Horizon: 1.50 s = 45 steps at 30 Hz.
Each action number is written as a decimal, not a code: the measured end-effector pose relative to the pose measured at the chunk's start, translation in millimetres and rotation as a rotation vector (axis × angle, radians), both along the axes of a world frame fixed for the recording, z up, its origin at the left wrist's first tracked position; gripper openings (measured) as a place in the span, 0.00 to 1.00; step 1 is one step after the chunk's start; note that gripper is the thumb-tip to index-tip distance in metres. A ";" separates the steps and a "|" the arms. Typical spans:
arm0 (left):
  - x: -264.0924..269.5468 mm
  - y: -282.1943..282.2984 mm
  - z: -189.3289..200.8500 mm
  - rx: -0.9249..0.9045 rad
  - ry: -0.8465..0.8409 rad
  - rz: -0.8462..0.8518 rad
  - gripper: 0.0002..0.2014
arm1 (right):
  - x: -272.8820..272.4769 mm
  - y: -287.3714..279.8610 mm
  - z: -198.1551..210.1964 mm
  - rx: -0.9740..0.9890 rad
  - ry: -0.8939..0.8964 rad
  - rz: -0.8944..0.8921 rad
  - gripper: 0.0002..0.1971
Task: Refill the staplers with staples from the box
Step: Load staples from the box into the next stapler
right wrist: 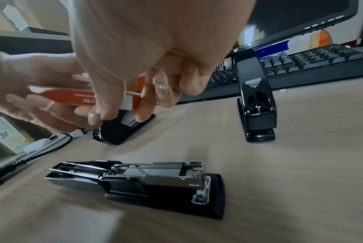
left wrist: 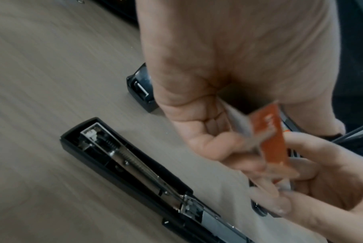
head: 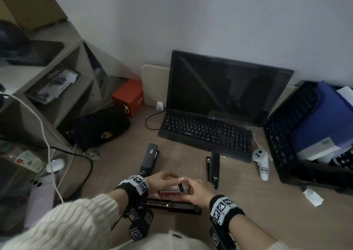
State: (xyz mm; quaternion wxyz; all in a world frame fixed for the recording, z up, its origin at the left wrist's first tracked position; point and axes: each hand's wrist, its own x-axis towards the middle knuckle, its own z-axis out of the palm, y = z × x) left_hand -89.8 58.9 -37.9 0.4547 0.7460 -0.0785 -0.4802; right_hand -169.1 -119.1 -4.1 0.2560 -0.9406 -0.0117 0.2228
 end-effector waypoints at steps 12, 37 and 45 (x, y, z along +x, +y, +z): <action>16.4 1.7 -1.5 0.141 0.047 0.220 0.25 | 11.2 -20.2 -34.8 -0.213 -0.037 -0.138 0.25; -14.1 61.7 -8.8 0.686 -0.514 -0.678 0.22 | -37.7 -16.4 -72.5 -0.289 0.171 -0.021 0.28; -3.2 73.2 0.2 0.424 -0.473 -0.540 0.16 | -41.9 -21.0 -65.8 -0.065 0.137 -0.093 0.22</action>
